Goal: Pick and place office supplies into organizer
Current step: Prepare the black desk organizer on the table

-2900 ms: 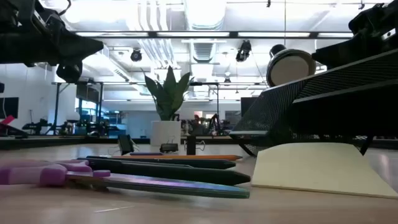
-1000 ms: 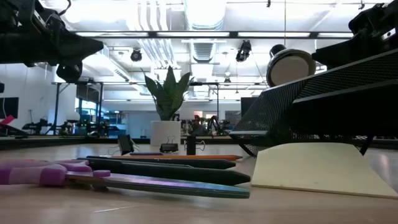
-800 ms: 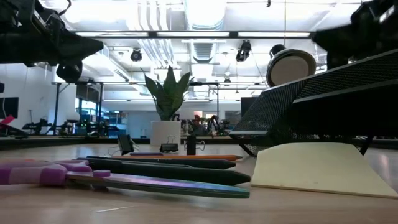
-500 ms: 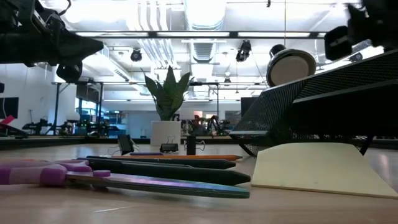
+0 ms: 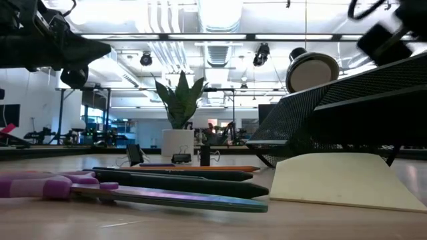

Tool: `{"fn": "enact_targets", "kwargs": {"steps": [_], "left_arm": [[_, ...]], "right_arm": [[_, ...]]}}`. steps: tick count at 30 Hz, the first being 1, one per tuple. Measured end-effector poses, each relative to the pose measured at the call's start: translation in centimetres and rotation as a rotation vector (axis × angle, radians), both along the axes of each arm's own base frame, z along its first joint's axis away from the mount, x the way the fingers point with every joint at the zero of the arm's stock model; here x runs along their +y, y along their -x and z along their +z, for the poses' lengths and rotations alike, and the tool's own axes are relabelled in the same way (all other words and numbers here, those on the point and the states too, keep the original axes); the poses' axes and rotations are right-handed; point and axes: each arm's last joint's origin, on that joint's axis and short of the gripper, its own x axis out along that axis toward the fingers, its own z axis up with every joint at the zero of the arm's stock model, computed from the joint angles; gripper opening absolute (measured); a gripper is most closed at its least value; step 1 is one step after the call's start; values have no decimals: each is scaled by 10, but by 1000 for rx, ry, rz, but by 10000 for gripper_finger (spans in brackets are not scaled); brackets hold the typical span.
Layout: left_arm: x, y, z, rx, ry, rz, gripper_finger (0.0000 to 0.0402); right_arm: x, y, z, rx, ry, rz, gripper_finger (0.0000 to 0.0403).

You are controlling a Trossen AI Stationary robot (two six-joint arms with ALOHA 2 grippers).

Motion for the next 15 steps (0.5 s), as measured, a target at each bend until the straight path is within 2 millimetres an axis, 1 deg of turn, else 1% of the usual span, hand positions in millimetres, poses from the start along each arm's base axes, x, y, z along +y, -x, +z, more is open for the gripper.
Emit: {"fn": "enact_targets", "kwargs": {"steps": [3,5,6,8,10,12,15], "left_arm": [[0,0,0,0,0,0,0],[0,0,0,0,0,0,0],[0,0,0,0,0,0,0],[0,0,0,-1,0,0,0],[0,0,0,-1,0,0,0],[0,0,0,0,0,0,0],[0,0,0,0,0,0,0]], "right_arm": [[26,-5,7,122,67,117,68],[46,-6,17,141,79,187,68],[56,-5,21,147,84,199,68],[74,-2,24,166,135,170,68],[90,3,24,159,212,53,68],[104,9,22,125,283,-132,68],[123,17,14,38,367,-396,68]]}}
